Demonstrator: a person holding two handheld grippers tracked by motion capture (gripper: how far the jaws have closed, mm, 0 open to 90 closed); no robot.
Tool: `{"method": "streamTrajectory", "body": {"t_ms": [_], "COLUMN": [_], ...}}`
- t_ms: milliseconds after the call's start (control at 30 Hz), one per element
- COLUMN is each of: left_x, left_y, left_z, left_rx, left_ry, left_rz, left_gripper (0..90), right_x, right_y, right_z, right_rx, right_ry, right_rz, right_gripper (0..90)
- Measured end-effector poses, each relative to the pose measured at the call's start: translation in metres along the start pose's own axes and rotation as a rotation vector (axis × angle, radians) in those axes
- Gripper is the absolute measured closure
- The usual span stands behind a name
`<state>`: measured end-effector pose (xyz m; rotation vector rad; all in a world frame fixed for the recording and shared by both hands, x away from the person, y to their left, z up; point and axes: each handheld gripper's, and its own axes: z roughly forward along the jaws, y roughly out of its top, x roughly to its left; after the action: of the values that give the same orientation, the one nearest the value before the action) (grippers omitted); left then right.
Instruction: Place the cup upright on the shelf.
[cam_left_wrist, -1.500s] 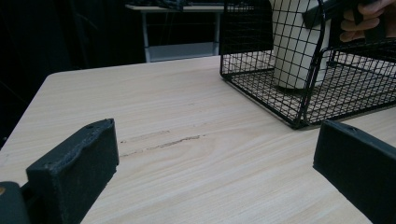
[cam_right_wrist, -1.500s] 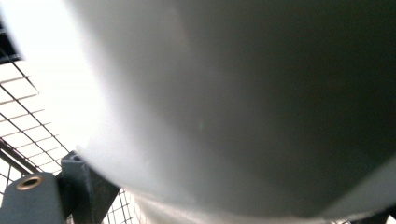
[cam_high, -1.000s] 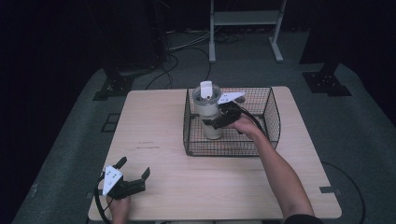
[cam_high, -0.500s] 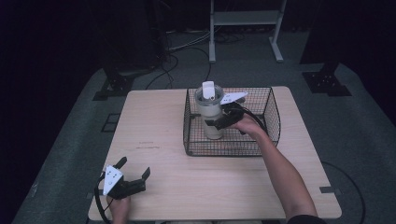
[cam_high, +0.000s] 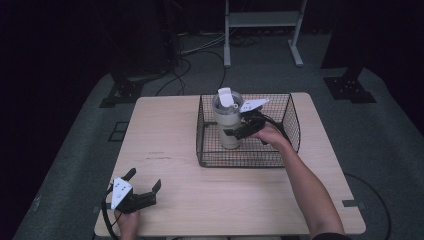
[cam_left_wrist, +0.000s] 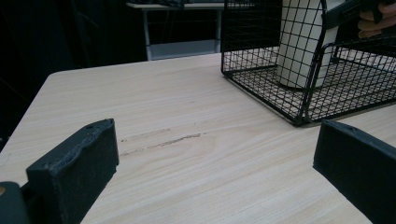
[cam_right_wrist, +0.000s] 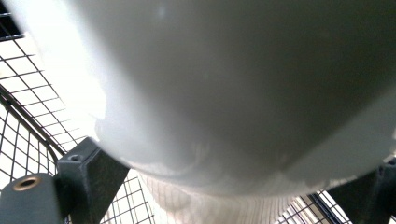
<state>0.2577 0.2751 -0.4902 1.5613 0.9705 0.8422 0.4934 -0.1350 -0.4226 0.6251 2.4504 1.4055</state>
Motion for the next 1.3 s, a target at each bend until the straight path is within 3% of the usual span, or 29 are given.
{"method": "streamTrajectory", "body": {"t_ms": [533, 1300], "left_x": [0.000, 0.000], "left_y": [0.000, 0.000], "left_z": [0.000, 0.000], "left_rx": [-0.001, 0.000], "left_ry": [-0.001, 0.000], "left_rz": [0.001, 0.001], "left_gripper": [0.0, 0.0], "right_x": [0.004, 0.003], "right_y": [-0.001, -0.006], "right_z": [-0.007, -0.019], "right_rx": [0.031, 0.044], "right_ry": [-0.006, -0.025], "right_rz": [-0.022, -0.008], "right_gripper": [9.1, 9.6]}}
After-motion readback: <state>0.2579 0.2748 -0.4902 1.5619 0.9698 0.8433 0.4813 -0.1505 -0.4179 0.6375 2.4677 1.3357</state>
